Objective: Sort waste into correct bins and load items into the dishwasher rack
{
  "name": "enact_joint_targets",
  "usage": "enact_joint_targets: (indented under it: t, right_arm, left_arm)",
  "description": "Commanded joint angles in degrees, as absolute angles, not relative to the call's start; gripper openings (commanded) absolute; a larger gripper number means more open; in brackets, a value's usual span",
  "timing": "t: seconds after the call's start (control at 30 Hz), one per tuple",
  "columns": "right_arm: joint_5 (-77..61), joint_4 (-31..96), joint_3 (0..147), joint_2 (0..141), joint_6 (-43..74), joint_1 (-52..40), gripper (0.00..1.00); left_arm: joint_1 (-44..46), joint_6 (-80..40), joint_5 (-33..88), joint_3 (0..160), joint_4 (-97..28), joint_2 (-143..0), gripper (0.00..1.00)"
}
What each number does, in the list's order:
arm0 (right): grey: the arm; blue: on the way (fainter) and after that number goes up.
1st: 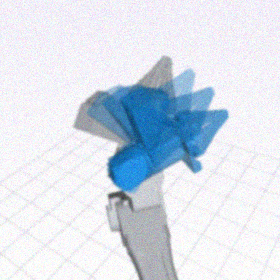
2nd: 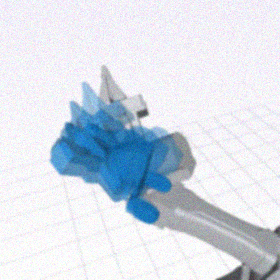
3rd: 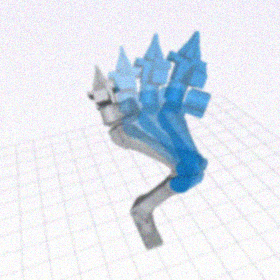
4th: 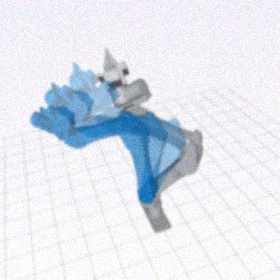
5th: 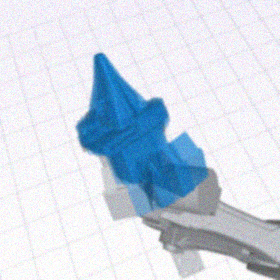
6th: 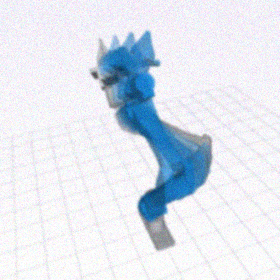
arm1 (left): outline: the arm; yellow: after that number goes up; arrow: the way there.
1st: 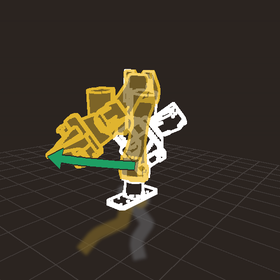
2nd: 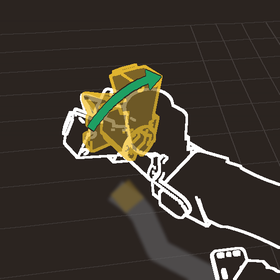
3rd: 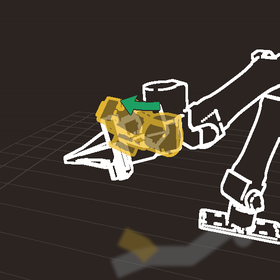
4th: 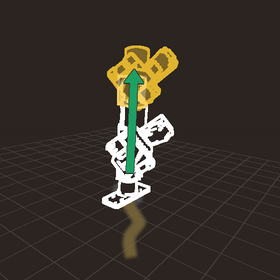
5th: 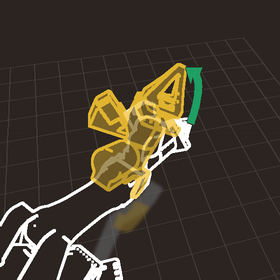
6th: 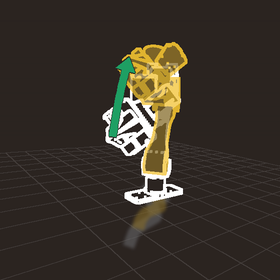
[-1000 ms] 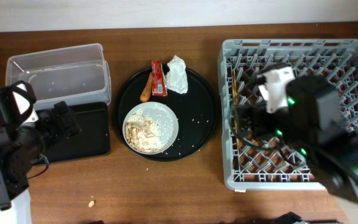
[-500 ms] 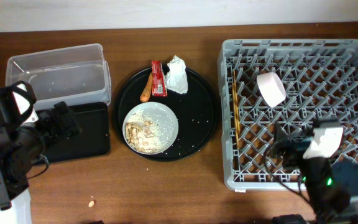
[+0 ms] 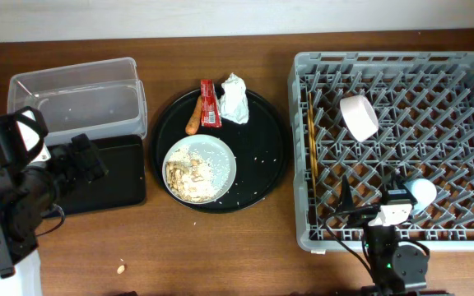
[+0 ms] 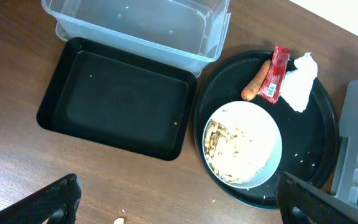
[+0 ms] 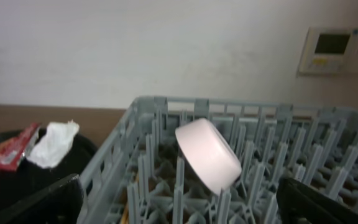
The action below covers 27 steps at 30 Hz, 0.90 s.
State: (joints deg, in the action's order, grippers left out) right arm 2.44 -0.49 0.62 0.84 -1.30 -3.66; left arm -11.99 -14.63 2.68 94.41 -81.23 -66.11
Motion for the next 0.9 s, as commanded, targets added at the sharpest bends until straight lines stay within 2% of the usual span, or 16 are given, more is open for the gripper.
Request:
enact_joint_targets:
  t: [0.0,0.33,0.43,0.47,0.53,0.67,0.87]
  right_arm:
    - [2.11,4.78,0.32,0.21,-1.08,-3.25,0.98]
    - [2.11,4.54,0.32,0.51,-1.08,-3.25,0.98]
    - [2.11,4.54,0.32,0.51,-1.08,-3.25,0.98]
    - [2.11,4.51,0.32,0.51,-1.08,-3.25,0.98]
    - [2.11,4.54,0.32,0.51,-1.08,-3.25,0.98]
    - [2.11,4.51,0.32,0.51,-1.08,-3.25,0.98]
    - [2.11,4.54,0.32,0.51,-1.08,-3.25,0.98]
  left_arm:
    - [-12.16,-15.20,2.11,94.94,-81.12,-66.02,0.99]
    - [-12.16,-16.01,2.33,94.94,-80.42,-66.02,0.99]
    - [-11.94,-19.68,10.76,94.43,-71.09,-66.72,0.99]
    - [-10.66,-18.96,14.46,93.36,-66.63,-68.66,0.99]
    - [-5.45,-14.09,17.87,92.64,-62.78,-75.31,0.90]
    - [9.61,-1.76,16.25,92.64,-52.84,-96.77,0.79]
    - [20.32,-1.43,8.62,92.64,-35.22,-113.95,0.77]
